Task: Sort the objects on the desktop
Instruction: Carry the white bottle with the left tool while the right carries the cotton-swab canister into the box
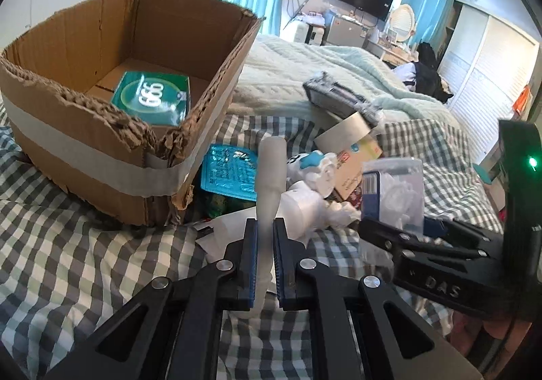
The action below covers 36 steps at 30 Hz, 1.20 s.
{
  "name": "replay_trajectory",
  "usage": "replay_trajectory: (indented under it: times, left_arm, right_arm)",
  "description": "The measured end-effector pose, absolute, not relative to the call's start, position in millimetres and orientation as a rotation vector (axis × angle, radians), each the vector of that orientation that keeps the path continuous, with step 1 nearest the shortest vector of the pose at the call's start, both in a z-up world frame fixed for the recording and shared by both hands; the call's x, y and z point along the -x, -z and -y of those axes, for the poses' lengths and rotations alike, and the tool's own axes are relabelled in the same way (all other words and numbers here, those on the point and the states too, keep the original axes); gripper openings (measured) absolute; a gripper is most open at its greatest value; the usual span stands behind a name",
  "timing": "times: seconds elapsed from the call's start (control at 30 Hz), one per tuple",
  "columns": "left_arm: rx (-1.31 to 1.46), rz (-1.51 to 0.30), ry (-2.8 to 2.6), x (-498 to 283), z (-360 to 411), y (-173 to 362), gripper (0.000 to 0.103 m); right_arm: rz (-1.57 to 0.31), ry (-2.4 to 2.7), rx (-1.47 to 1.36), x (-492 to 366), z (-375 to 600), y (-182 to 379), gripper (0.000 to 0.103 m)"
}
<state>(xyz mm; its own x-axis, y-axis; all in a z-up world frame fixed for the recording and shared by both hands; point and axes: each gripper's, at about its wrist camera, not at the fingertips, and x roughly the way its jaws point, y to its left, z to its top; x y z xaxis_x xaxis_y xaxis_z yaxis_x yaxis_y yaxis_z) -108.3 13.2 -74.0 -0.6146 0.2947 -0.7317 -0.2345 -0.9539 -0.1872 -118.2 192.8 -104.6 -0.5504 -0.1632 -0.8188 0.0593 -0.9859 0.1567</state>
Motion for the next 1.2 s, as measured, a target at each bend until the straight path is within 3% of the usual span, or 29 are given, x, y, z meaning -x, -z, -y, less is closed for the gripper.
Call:
replay_trajectory:
  times: [0.4,0.63,0.9,1.2]
  left_arm:
    - [1.038,0.158,-2.596,69.7,-4.9,22.9,0.008]
    - [0.938,0.240,-2.651,82.7,17.7,-23.4,0.008]
    - [0.884,0.296,-2.771,134.2,70.3,-66.3,0.008]
    - [0.974,0.327,-2.850,202.7,124.1,-42.1,0.008]
  right_arm:
    - [0.200,2.712,-1.261,59.8,-182.6,49.7,0.062]
    - [0.117,2.697,-1.135,65.6,-148.8,-2.5,0.062]
    - [0.026,2.609,-1.053,115.7,-87.5,-45.3,0.062]
    - [0.047,2.518,-1.102,211.1,-34.3,-29.7,0.062]
